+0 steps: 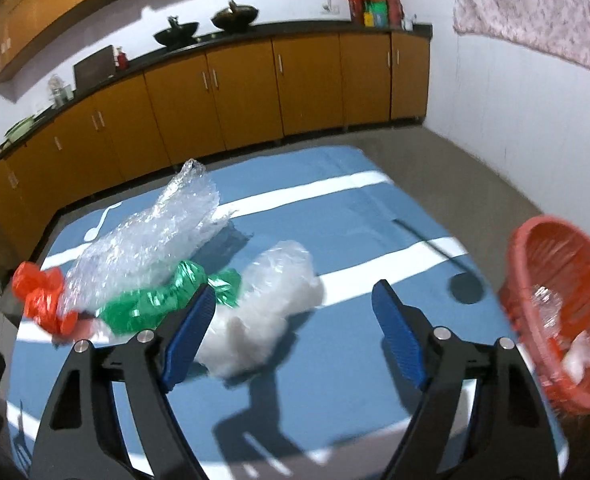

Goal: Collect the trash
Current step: 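Move both tools back over the remaining bags on the table, then grasp the red bag with the left tool while the right grasps a clear bag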

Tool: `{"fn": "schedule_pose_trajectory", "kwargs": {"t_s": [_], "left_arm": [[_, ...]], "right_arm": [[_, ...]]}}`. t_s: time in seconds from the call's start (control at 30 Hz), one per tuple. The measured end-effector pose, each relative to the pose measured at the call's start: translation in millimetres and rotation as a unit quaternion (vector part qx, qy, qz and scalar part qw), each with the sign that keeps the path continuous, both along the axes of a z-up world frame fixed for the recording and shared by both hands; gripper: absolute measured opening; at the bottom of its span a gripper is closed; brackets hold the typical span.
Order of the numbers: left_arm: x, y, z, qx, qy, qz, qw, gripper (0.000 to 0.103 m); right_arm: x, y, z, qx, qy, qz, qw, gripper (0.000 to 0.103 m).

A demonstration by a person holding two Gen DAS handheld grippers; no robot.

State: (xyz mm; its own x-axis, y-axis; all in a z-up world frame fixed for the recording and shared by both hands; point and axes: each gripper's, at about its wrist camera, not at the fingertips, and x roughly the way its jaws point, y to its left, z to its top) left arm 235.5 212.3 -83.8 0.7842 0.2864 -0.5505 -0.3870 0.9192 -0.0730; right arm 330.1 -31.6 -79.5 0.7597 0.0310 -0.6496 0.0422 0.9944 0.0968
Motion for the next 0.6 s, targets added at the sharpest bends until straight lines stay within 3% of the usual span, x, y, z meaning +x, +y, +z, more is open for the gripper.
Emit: {"fn": "schedule_pose_trajectory", "kwargs": {"t_s": [0.17,0.4,0.47,0.6], "left_arm": [[7.2,5.0,-2.1,-0.003,-0.003,-0.007,1.0,0.099],[22.0,5.7,-2.7,-0.008,-0.009,-0.028,0.9995,0.099],[25.1,6.8,-1.1,-0.012,-0.013,-0.03,0.9994,0.099],[35.7,7.0,2.7,-0.008,-0.013,-0.034,0.9993,0.099]], "right_arm": [[17.3,15.0,-15.5,-0.024,0.041,0.007,0.999,0.078],[5.6,11.5,-22.8,-0.002,0.061,0.039,0.997,0.076],[4.3,11.6,-25.1,0.008,0.067,0.05,0.996,0.07],[1.5,19.4,-25.4,0.018,0.07,0.094,0.993,0.046]]}}
